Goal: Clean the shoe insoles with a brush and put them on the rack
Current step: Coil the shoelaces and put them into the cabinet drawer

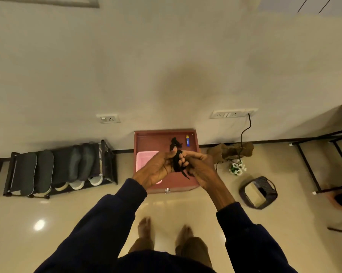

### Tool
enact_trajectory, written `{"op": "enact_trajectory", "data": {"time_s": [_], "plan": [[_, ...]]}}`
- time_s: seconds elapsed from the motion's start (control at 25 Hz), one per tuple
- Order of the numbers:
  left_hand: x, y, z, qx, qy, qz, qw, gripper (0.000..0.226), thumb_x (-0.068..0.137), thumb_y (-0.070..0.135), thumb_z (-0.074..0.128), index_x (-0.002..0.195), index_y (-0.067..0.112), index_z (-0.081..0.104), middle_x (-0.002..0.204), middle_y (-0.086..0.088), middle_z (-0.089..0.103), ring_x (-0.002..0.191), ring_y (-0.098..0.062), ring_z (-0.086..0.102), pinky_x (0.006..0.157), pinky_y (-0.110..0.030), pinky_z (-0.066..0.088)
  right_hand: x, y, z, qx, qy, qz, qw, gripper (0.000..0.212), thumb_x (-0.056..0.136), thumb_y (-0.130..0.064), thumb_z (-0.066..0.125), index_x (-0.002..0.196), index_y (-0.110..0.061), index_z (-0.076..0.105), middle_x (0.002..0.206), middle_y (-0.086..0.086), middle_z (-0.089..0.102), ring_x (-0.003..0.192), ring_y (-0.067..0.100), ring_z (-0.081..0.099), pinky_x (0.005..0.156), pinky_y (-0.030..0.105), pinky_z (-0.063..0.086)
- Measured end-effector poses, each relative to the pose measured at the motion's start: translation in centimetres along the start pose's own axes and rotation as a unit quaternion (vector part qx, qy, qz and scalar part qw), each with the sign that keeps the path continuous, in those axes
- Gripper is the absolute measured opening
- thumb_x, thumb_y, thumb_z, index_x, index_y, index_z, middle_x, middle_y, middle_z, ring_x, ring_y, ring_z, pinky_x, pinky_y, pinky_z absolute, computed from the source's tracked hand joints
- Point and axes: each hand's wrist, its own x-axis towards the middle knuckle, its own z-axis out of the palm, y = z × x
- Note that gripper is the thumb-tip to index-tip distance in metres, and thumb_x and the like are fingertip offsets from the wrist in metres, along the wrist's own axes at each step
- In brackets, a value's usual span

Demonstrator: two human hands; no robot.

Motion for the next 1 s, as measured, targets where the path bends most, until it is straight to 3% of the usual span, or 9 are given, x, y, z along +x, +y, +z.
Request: {"op": "enact_trajectory", "data": {"time_s": [0.08, 0.24, 0.4, 0.52, 0.6, 0.72, 0.8, 0.92, 1.0], "plan": [[1.5, -1.7, -0.8, 0.004, 0.017, -0.017, 1.0, 0.026, 0.103, 0.018, 0.055, 0.098, -0.003, 0.068, 0.089, -0.014, 0.066, 0.083, -0.027, 0.069, 0.081, -0.036, 0.061, 1.1, 2.0, -1.8, -0.006, -0.01, 0.004, 1.0, 0.016, 0.093, 0.001, 0.067, 0.105, 0.005, 0.075, 0.083, 0.013, 0.074, 0.065, 0.014, 0.069, 0.064, 0.023, 0.058], [5.1, -4.4, -1.8, 0.008, 0.034, -0.036, 0.999, 0.022, 0.098, 0.012, 0.058, 0.1, -0.005, 0.073, 0.094, -0.017, 0.069, 0.094, -0.035, 0.067, 0.101, -0.045, 0.052, 3.9, 4.8, -5.9, -0.015, -0.059, 0.007, 0.998, 0.018, 0.086, -0.008, 0.071, 0.102, -0.004, 0.078, 0.085, 0.011, 0.074, 0.07, 0.016, 0.068, 0.073, 0.029, 0.06], [8.7, -8.2, -3.5, -0.044, 0.011, -0.056, 0.997, 0.028, 0.095, 0.014, 0.062, 0.111, -0.008, 0.069, 0.097, -0.018, 0.068, 0.095, -0.034, 0.064, 0.108, -0.048, 0.045, 6.2, 6.8, -9.4, -0.049, -0.097, -0.013, 0.994, 0.016, 0.093, -0.001, 0.066, 0.103, -0.004, 0.078, 0.079, 0.011, 0.072, 0.065, 0.017, 0.066, 0.071, 0.029, 0.06], [11.8, -11.9, -5.7, -0.092, 0.031, -0.068, 0.993, 0.035, 0.096, 0.021, 0.064, 0.113, -0.01, 0.064, 0.087, -0.015, 0.065, 0.082, -0.029, 0.063, 0.097, -0.042, 0.052, 8.1, 9.3, -11.1, -0.108, -0.108, -0.031, 0.988, 0.019, 0.094, 0.003, 0.064, 0.102, -0.007, 0.078, 0.075, 0.014, 0.07, 0.063, 0.018, 0.067, 0.07, 0.03, 0.061], [13.9, -14.7, -7.4, -0.087, 0.067, -0.066, 0.992, 0.042, 0.095, 0.025, 0.065, 0.118, -0.01, 0.061, 0.083, -0.014, 0.063, 0.076, -0.028, 0.063, 0.097, -0.044, 0.051, 9.3, 12.1, -12.3, -0.133, -0.104, -0.027, 0.985, 0.022, 0.094, 0.004, 0.065, 0.096, -0.013, 0.078, 0.074, 0.013, 0.071, 0.064, 0.017, 0.067, 0.07, 0.029, 0.06], [16.3, -18.5, -9.4, -0.055, 0.148, -0.075, 0.985, 0.037, 0.097, 0.028, 0.06, 0.107, -0.007, 0.066, 0.08, -0.015, 0.067, 0.072, -0.027, 0.065, 0.095, -0.045, 0.056, 11.3, 17.0, -14.4, -0.166, -0.069, -0.01, 0.984, 0.026, 0.095, 0.001, 0.066, 0.091, -0.021, 0.079, 0.074, 0.005, 0.074, 0.065, 0.014, 0.066, 0.07, 0.028, 0.058], [18.1, -20.8, -11.0, -0.05, 0.193, -0.077, 0.977, 0.035, 0.097, 0.029, 0.059, 0.103, -0.005, 0.067, 0.078, -0.015, 0.067, 0.07, -0.026, 0.066, 0.091, -0.044, 0.059, 12.9, 20.7, -15.7, -0.175, -0.062, -0.007, 0.983, 0.021, 0.095, -0.002, 0.066, 0.092, -0.017, 0.08, 0.074, 0.006, 0.074, 0.067, 0.016, 0.065, 0.071, 0.032, 0.057], [20.6, -23.3, -13.3, -0.039, 0.242, -0.086, 0.966, 0.035, 0.097, 0.028, 0.059, 0.111, -0.003, 0.063, 0.076, -0.012, 0.066, 0.065, -0.023, 0.063, 0.068, -0.033, 0.06, 15.1, 25.7, -16.9, -0.193, -0.06, -0.014, 0.979, 0.015, 0.096, -0.003, 0.066, 0.092, -0.006, 0.08, 0.072, 0.009, 0.07, 0.066, 0.018, 0.062, 0.071, 0.034, 0.053], [21.5, -24.4, -14.8, 0.005, 0.262, -0.089, 0.961, 0.034, 0.096, 0.03, 0.062, 0.113, 0.0, 0.063, 0.084, -0.013, 0.068, 0.071, -0.022, 0.066, 0.069, -0.032, 0.059, 15.9, 27.9, -17.3, -0.212, -0.043, -0.04, 0.976, 0.014, 0.095, -0.003, 0.067, 0.094, -0.006, 0.081, 0.078, 0.006, 0.074, 0.071, 0.016, 0.068, 0.073, 0.03, 0.054]]}}
